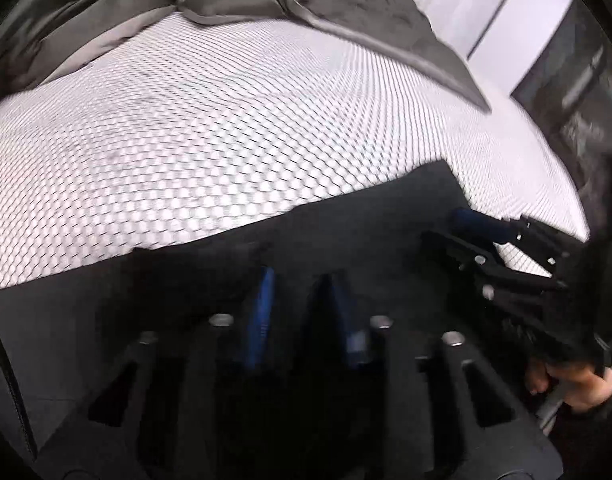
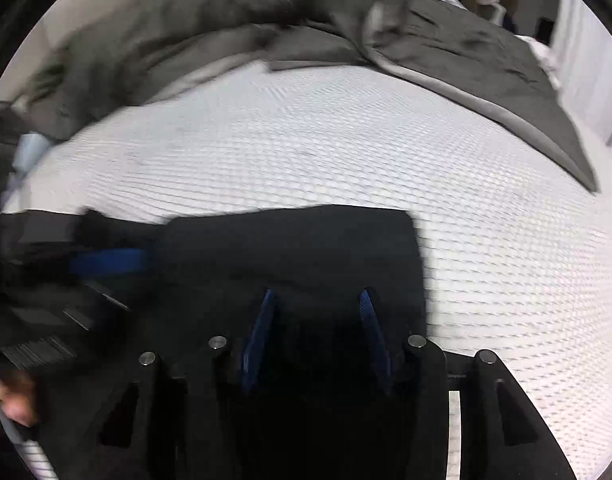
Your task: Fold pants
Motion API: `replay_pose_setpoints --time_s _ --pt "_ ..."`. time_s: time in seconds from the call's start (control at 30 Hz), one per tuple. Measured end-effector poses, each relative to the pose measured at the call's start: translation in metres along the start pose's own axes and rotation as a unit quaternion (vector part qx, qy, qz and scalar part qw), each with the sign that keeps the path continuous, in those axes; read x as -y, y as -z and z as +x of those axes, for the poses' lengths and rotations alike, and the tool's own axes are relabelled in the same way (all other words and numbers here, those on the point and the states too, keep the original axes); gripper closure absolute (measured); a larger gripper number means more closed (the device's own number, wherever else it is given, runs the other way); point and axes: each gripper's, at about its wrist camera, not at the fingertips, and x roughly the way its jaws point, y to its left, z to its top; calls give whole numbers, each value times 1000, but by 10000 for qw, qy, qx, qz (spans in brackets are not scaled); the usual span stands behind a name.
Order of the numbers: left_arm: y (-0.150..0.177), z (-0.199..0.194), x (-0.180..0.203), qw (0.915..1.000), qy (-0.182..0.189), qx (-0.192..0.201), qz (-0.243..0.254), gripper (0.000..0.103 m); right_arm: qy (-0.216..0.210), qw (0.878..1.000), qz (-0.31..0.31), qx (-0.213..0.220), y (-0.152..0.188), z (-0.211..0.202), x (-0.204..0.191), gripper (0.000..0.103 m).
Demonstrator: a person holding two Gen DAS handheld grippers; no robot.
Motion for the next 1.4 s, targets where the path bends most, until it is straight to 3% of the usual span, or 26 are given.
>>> replay_pose_setpoints --time_s 0.1,0.13,0.23,0.33,0.4,0.43,0.53,0.6,0.67,0.77,0.87,0.93,0.97,1.03,1.1,1.2,1.23,1.3,1.33,1.37,1.4 --pt "9 -32 -6 9998 -1 94 -187 77 698 9974 171 56 8 -20 20 53" --pt "15 -47 -3 9997 -81 189 -163 75 603 9978 272 81 11 -29 25 53" --pt "51 -92 -2 9980 -253 566 -105 37 -223 9987 326 322 31 -66 18 46" --pt "86 -103 8 9976 -167 613 279 35 -685 9965 -146 453 65 -88 -15 38" --pt "110 -94 7 9955 -676 394 539 35 -819 9950 -492 294 84 -90 -35 38" --pt "122 -95 3 9940 -843 402 568 35 -617 9956 -674 200 96 -87 -41 38" --pt "149 -114 -16 9956 -720 471 361 34 746 9892 -1128 563 122 -91 -35 36" --pt "164 -131 -37 9961 -751 447 102 33 1060 9894 -799 591 130 -98 -14 36" --pt "184 -158 -61 9967 -393 684 -195 30 713 9954 -289 577 133 -111 7 35" --pt "202 -197 -95 9898 -636 1064 -708 30 161 9962 -30 851 138 -138 14 21" --pt "217 -234 -146 9733 -464 1620 -1557 25 -189 9925 -35 1205 146 -162 7 18" --pt "227 -250 -184 9527 -710 1899 -2266 21 -365 9913 13 1266 151 -170 5 18" --pt "235 -256 -205 9364 -834 2029 -2740 21 -425 9907 72 1294 153 -172 4 18" --pt "246 -256 -231 9199 -642 2073 -3266 21 -406 9901 138 1336 163 -182 2 18" --pt "249 -246 -256 9076 -342 1975 -3688 21 -400 9899 190 1344 169 -182 1 18" --pt "240 -238 -276 8965 -332 2100 -3887 21 -440 9901 369 1281 170 -179 12 18" --pt "236 -236 -282 8907 -401 2120 -4001 25 -386 9904 435 1258 172 -178 15 18" --pt "226 -230 -289 8853 -568 2156 -4082 59 -304 9903 509 1259 173 -174 25 17" --pt "219 -226 -292 8859 -704 2126 -4061 92 -293 9898 558 1274 175 -174 29 17" --pt "212 -222 -291 8848 -948 2113 -4043 101 -310 9891 614 1301 176 -172 33 17" --pt "205 -222 -289 8861 -1067 2184 -3947 101 -333 9885 667 1318 179 -172 37 17"
